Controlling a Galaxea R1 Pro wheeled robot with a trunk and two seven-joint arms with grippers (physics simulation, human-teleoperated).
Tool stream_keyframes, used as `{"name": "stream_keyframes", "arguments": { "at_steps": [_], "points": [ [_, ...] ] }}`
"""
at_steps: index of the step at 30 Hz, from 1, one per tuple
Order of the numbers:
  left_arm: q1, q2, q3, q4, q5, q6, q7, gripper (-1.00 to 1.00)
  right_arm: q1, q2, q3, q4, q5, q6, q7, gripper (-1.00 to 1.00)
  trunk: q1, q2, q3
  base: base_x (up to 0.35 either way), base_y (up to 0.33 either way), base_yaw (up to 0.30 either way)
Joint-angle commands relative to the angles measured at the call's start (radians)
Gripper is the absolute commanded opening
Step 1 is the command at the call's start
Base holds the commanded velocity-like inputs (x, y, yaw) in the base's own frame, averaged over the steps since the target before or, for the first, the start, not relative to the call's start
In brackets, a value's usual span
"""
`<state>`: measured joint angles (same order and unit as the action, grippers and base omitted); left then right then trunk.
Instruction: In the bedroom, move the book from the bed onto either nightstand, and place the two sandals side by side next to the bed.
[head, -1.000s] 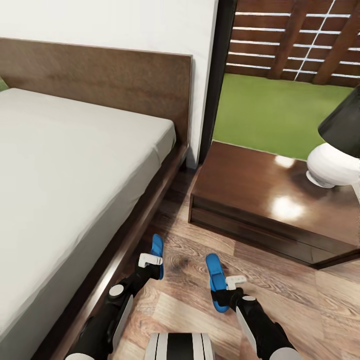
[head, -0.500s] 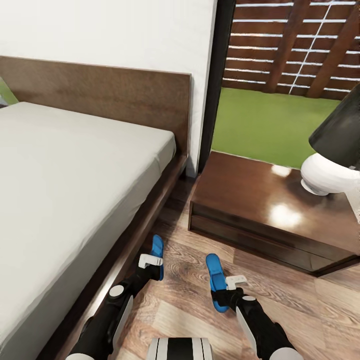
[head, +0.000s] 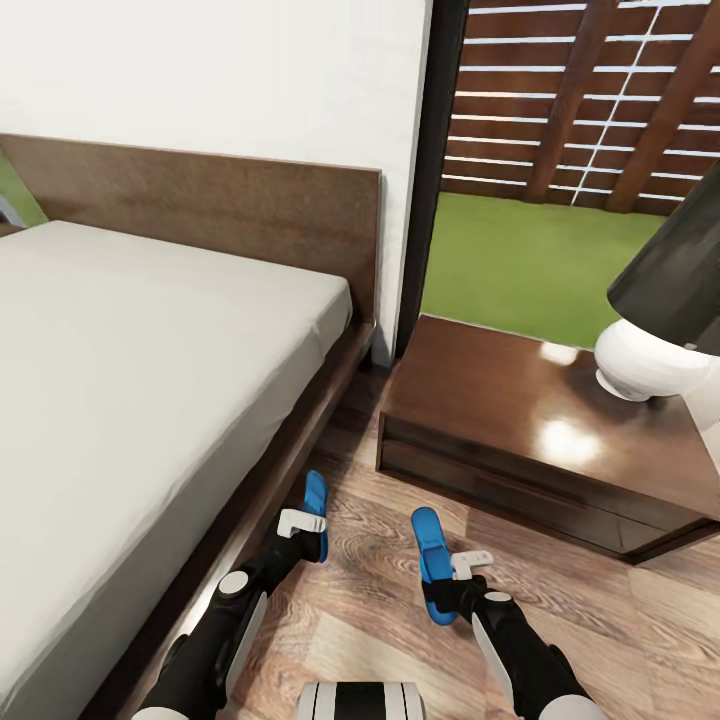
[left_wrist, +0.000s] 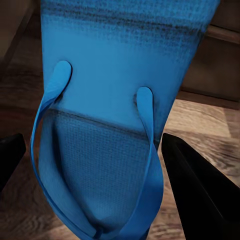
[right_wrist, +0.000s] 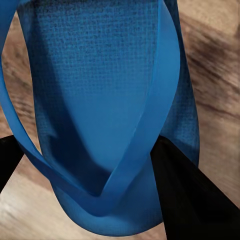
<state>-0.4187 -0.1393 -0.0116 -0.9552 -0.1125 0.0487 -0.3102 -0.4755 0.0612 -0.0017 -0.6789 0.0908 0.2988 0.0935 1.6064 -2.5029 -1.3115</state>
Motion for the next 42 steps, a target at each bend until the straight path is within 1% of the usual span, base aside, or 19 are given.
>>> {"name": "stream_keyframes", "arguments": {
  "at_steps": [1, 20, 23, 29, 33, 42],
  "points": [
    [0.0, 0.0, 0.002, -0.002, -0.01, 0.004, -0.004, -1.0, 0.0, 0.0, -0.001, -0.002, 0.007, 0.007, 0.003, -1.0, 0.0, 0.0, -0.001, 0.0, 0.0, 0.0],
    [0.0, 0.0, 0.002, -0.002, -0.01, 0.003, -0.004, -1.0, 0.0, 0.0, 0.0, -0.002, 0.007, 0.007, 0.003, -1.0, 0.0, 0.0, -0.001, 0.0, 0.0, 0.0],
    [0.0, 0.0, 0.002, -0.002, -0.01, 0.003, -0.004, -1.0, 0.0, 0.0, 0.0, -0.002, 0.007, 0.007, 0.003, -1.0, 0.0, 0.0, -0.001, -0.26, 0.0, 0.0],
    [0.0, 0.0, 0.002, -0.002, -0.01, 0.003, -0.004, -1.0, 0.0, 0.0, 0.0, -0.001, 0.007, 0.007, 0.003, -1.0, 0.0, 0.0, -0.001, -0.036, 0.0, 0.0],
    [0.0, 0.0, 0.001, -0.002, -0.01, 0.003, -0.004, -1.0, 0.0, 0.0, 0.0, -0.001, 0.007, 0.007, 0.003, -1.0, 0.0, 0.0, -0.001, -0.183, -0.032, 0.0],
    [0.0, 0.0, 0.001, -0.001, -0.01, 0.003, -0.003, -1.0, 0.0, 0.0, 0.0, -0.001, 0.007, 0.007, 0.003, -1.0, 0.0, 0.0, -0.001, -0.259, -0.161, 0.0]
  ]
}}
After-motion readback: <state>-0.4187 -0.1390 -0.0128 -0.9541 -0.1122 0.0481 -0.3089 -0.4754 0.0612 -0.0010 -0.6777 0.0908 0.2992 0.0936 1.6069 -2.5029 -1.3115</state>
